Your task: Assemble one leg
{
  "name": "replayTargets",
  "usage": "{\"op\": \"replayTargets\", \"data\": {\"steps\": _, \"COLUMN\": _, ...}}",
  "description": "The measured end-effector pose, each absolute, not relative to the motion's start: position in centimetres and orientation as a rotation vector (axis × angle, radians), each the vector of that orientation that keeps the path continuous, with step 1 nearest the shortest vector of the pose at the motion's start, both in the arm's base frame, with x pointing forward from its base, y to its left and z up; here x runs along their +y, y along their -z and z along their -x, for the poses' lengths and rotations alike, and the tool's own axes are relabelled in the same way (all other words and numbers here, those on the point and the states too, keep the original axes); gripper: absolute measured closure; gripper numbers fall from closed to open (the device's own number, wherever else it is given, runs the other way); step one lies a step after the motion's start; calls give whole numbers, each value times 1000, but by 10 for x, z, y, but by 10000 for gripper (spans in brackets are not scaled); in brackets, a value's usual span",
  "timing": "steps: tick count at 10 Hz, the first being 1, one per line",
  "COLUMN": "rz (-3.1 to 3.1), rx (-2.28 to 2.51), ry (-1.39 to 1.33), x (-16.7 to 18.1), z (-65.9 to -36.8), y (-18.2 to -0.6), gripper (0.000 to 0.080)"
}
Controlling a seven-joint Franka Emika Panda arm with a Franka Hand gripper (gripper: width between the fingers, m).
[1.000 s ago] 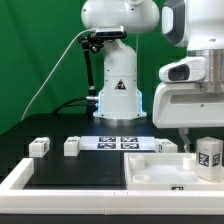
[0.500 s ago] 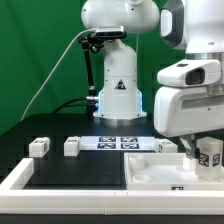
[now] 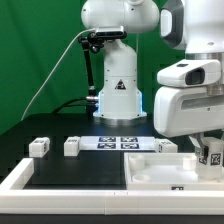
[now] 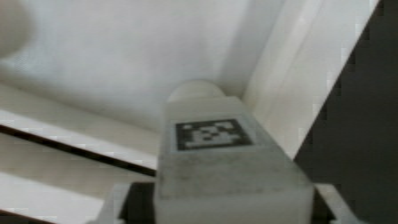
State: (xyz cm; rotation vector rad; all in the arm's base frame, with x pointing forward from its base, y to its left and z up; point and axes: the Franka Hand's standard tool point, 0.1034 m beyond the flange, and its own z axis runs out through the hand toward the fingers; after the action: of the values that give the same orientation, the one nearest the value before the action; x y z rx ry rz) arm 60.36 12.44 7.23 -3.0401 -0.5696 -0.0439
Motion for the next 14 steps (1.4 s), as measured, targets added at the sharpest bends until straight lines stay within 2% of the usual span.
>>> {"op": "replayTargets", "data": {"steps": 3, "rz": 3056, "rx": -454, "ry": 41, "x": 122, "z": -604, "y": -72, "gripper": 506}}
{"op": "replayTargets", "data": {"steps": 9, "rz": 2886, "rx": 918, "ry": 7, "x": 116, "z": -608, "y": -69, "gripper": 506}}
{"op": "replayTargets", "data": {"steps": 14, "rz": 2563, "rx": 1630, "ry": -41, "x": 121, "z": -606, "y": -69, "gripper": 506}}
